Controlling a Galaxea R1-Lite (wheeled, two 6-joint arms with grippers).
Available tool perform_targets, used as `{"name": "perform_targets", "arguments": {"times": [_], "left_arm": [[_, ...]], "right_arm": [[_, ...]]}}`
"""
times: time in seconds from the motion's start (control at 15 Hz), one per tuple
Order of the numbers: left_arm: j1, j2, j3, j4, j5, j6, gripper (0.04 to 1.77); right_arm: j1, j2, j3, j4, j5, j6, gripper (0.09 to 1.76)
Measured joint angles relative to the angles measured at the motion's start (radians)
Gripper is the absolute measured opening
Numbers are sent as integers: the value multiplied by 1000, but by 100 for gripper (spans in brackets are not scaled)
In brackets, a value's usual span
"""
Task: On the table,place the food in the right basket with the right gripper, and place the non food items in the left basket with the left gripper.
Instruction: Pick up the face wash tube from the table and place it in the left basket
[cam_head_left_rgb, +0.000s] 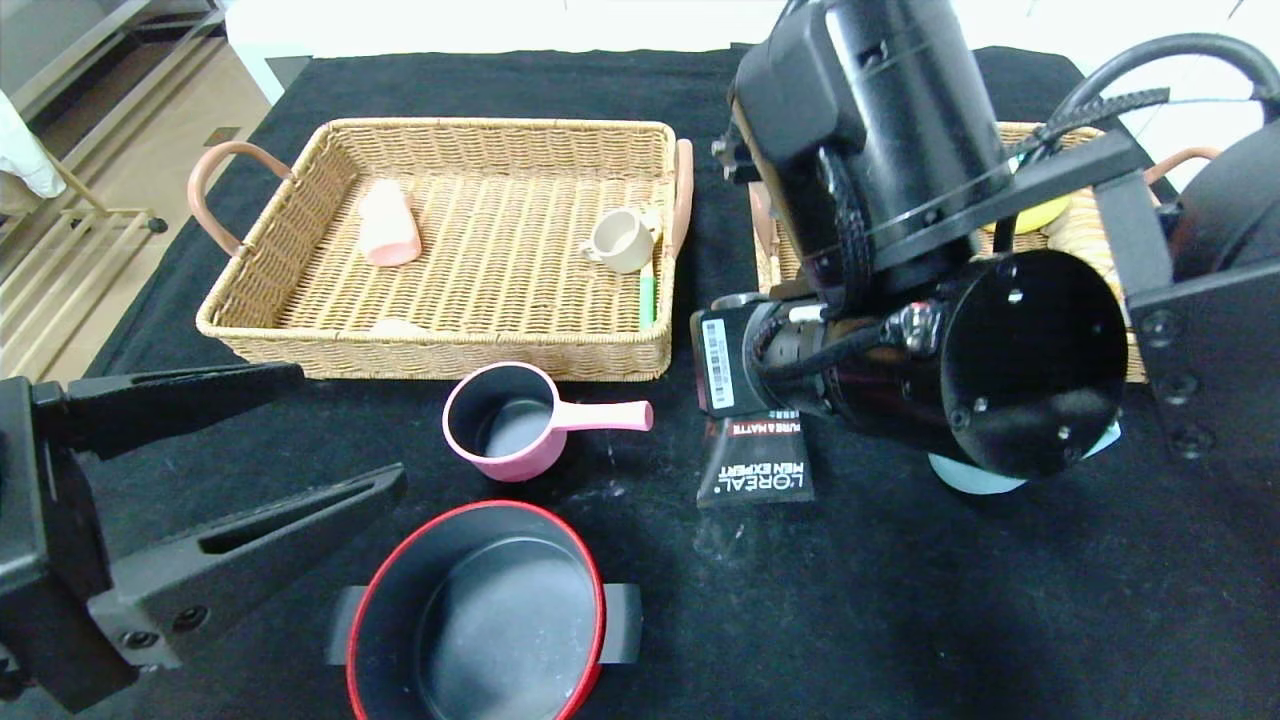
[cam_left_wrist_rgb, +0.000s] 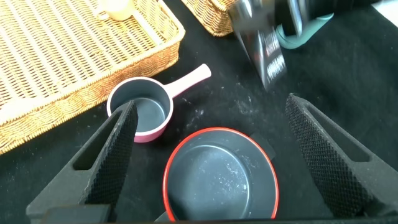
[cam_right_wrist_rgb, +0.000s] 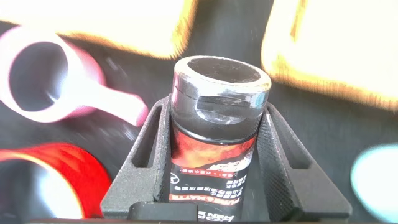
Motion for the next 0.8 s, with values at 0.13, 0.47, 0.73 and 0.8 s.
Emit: {"name": "perform_targets", "arguments": {"times": [0.13, 0.47, 0.73, 0.8], "left_arm": [[0, 0, 0, 0, 0, 0, 172], [0, -4, -1, -2, 0, 0, 172], [0, -8, -3, -1, 0, 0, 172], [0, -9, -3, -1, 0, 0, 172]], "right_arm": [[-3, 13, -76, -7, 74, -40, 87], [-20, 57, -166, -278, 218, -166, 87], [-43, 103, -169, -480, 346, -188, 87], [-50, 116, -169, -529, 376, -188, 87]]}}
